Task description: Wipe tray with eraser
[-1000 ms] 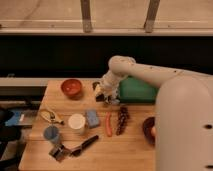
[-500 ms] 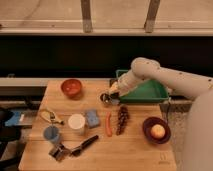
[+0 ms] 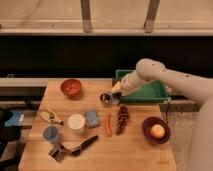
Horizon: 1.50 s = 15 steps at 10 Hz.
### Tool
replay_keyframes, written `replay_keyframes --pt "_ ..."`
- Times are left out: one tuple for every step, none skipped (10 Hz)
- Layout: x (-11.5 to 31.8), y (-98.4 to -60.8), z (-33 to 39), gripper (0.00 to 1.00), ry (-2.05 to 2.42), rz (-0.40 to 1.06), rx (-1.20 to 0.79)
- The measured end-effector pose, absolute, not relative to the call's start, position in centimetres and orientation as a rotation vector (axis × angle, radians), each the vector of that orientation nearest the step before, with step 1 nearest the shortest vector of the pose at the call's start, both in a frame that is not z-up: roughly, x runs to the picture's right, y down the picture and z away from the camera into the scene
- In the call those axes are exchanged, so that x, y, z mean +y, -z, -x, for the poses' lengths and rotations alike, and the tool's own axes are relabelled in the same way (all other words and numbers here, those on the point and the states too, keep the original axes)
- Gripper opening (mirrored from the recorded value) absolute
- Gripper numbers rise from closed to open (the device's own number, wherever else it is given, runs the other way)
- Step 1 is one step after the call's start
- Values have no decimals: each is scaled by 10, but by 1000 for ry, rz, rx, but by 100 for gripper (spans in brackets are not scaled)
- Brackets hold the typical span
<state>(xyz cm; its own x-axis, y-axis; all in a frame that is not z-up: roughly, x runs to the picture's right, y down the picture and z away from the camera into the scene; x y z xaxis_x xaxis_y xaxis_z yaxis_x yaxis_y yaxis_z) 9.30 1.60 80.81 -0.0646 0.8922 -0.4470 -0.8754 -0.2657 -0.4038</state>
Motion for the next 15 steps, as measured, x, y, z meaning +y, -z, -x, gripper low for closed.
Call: replay_keyframes --pt "16 -808 -92 0 -1686 735 -30" --pt "15 -808 -90 0 -1685 737 -34" --pt "14 -809 -92 0 -1695 739 -41" --pt "10 -809 -95 0 -1711 735 -59" --pt "-2 -809 -103 0 -1743 720 -90" --pt "-15 -814 -111 0 -1774 708 -111" --pt "-30 -823 -122 0 -1804 690 -128" --pt "-44 -832 -132 0 -1832 672 -132" --pt "-55 -843 -146 0 -1869 649 -118" --pt "-62 -854 -156 0 -1904 628 -97" --pt "-62 -865 -173 0 -1946 610 -74" --pt "-58 -872 -189 0 -1983 598 -58" --pt "-53 -883 -208 0 -2022 587 -31" --pt "-50 -892 -220 0 -2040 581 -10" --pt "-47 -902 -231 0 -2062 581 9"
